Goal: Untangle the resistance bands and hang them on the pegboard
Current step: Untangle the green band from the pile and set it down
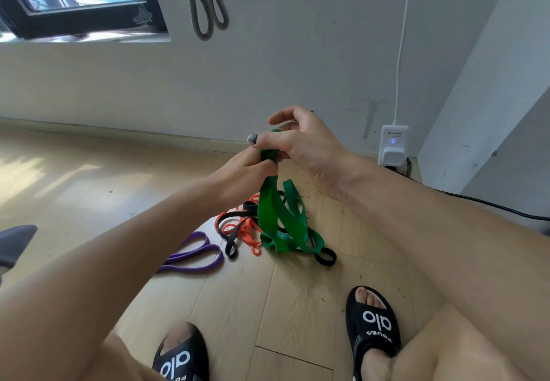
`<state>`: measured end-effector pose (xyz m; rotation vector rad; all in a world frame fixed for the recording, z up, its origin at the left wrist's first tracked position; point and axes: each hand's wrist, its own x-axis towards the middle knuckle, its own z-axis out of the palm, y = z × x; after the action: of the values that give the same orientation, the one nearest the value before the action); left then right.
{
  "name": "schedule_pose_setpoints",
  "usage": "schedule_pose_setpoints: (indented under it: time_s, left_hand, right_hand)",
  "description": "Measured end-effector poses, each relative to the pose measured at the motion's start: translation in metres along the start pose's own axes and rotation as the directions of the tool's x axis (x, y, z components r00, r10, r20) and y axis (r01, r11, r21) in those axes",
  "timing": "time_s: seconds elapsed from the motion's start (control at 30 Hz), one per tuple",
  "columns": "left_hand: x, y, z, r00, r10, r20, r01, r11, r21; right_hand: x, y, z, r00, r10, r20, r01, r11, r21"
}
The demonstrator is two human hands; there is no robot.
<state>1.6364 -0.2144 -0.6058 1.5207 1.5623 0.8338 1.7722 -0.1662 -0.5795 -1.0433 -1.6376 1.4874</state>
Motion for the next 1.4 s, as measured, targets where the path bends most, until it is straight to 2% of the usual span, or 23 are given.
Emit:
schedule_pose_setpoints:
  time_s: [0.13, 0.23, 0.3, 0.37, 0.5, 0.67, 0.77, 0.83, 0.9, 0.97, 1.0, 1.03, 1.07, 1.1, 1.13, 1.17, 1.2, 1.27, 1.33, 1.4]
  left_hand:
    - [0.0, -0.002, 0.004, 0.998, 0.062, 0.017, -0.062, 0.998, 0.007]
    - [0.002, -0.006, 0.004, 0.995, 0.1, -0.027, -0.099, 0.995, 0.016]
    - [0.004, -0.011, 0.005, 0.993, 0.086, -0.078, -0.085, 0.996, 0.014]
    - [0.008, -0.02, 0.007, 0.995, 0.034, -0.097, -0.025, 0.995, 0.095]
    - [0.009, -0.036, 0.01, 0.998, -0.047, -0.045, 0.057, 0.964, 0.258]
    - [0.01, -0.033, -0.004, 0.999, 0.043, -0.013, -0.035, 0.933, 0.359]
    - [0.009, -0.018, -0.01, 0.988, 0.132, -0.073, -0.089, 0.901, 0.424]
    - [0.008, -0.007, -0.012, 0.973, 0.198, -0.119, -0.134, 0.903, 0.408]
    - [0.007, -0.002, -0.012, 0.948, 0.283, -0.144, -0.18, 0.852, 0.491]
    - [0.008, 0.0, -0.01, 0.933, 0.334, -0.134, -0.197, 0.785, 0.587]
    - [0.009, 0.001, -0.009, 0.935, 0.332, -0.122, -0.204, 0.79, 0.578]
    - [0.009, 0.004, -0.008, 0.944, 0.312, -0.111, -0.206, 0.816, 0.54]
    - [0.01, 0.006, -0.005, 0.951, 0.288, -0.109, -0.196, 0.839, 0.508]
    - [0.01, 0.008, -0.003, 0.953, 0.282, -0.107, -0.192, 0.84, 0.507]
    - [0.01, 0.009, 0.0, 0.95, 0.291, -0.111, -0.192, 0.828, 0.527]
    - [0.01, 0.011, 0.002, 0.943, 0.313, -0.114, -0.207, 0.819, 0.535]
    - [0.009, 0.012, 0.004, 0.932, 0.345, -0.114, -0.242, 0.825, 0.511]
    - [0.008, 0.014, 0.007, 0.915, 0.391, -0.101, -0.323, 0.858, 0.399]
    - [0.005, 0.014, 0.008, 0.933, 0.35, -0.081, -0.302, 0.886, 0.351]
    - [0.003, 0.013, 0.007, 0.961, 0.266, -0.077, -0.226, 0.914, 0.337]
  right_hand:
    - [-0.001, -0.002, 0.002, 1.0, 0.009, -0.013, -0.009, 1.0, 0.022]
    - [-0.004, -0.003, 0.006, 1.0, 0.009, -0.029, -0.007, 0.998, 0.07]
    - [-0.005, -0.006, 0.008, 0.998, -0.007, -0.056, 0.012, 0.995, 0.094]
    - [-0.004, -0.012, 0.009, 0.996, -0.026, -0.085, 0.039, 0.987, 0.155]
    - [-0.002, -0.021, 0.003, 0.991, -0.024, -0.131, 0.057, 0.965, 0.255]
    - [0.013, -0.016, -0.03, 0.949, 0.092, -0.301, 0.02, 0.937, 0.35]
    - [0.019, -0.003, -0.047, 0.924, 0.221, -0.311, -0.089, 0.918, 0.387]
    - [0.024, 0.006, -0.05, 0.912, 0.283, -0.297, -0.155, 0.908, 0.39]
    - [0.028, 0.01, -0.051, 0.907, 0.251, -0.338, -0.178, 0.956, 0.231]
    - [0.03, 0.011, -0.049, 0.918, 0.111, -0.382, -0.165, 0.98, -0.112]
    - [0.028, 0.009, -0.047, 0.919, -0.016, -0.393, -0.115, 0.944, -0.308]
    - [0.024, 0.005, -0.044, 0.897, -0.206, -0.392, -0.015, 0.87, -0.493]
    - [0.019, 0.0, -0.04, 0.834, -0.427, -0.349, 0.125, 0.763, -0.634]
    - [0.012, -0.008, -0.033, 0.748, -0.604, -0.276, 0.266, 0.653, -0.709]
    - [0.008, -0.012, -0.026, 0.688, -0.699, -0.192, 0.379, 0.572, -0.728]
    - [0.005, -0.016, -0.02, 0.691, -0.717, -0.09, 0.461, 0.533, -0.709]
    - [0.003, -0.016, -0.014, 0.748, -0.664, 0.011, 0.493, 0.543, -0.68]
    - [0.0, -0.011, -0.004, 0.901, -0.394, 0.181, 0.408, 0.628, -0.663]
    - [0.0, -0.006, -0.004, 0.962, -0.177, 0.208, 0.271, 0.703, -0.657]
    - [0.003, -0.005, -0.007, 0.975, -0.136, 0.175, 0.22, 0.675, -0.704]
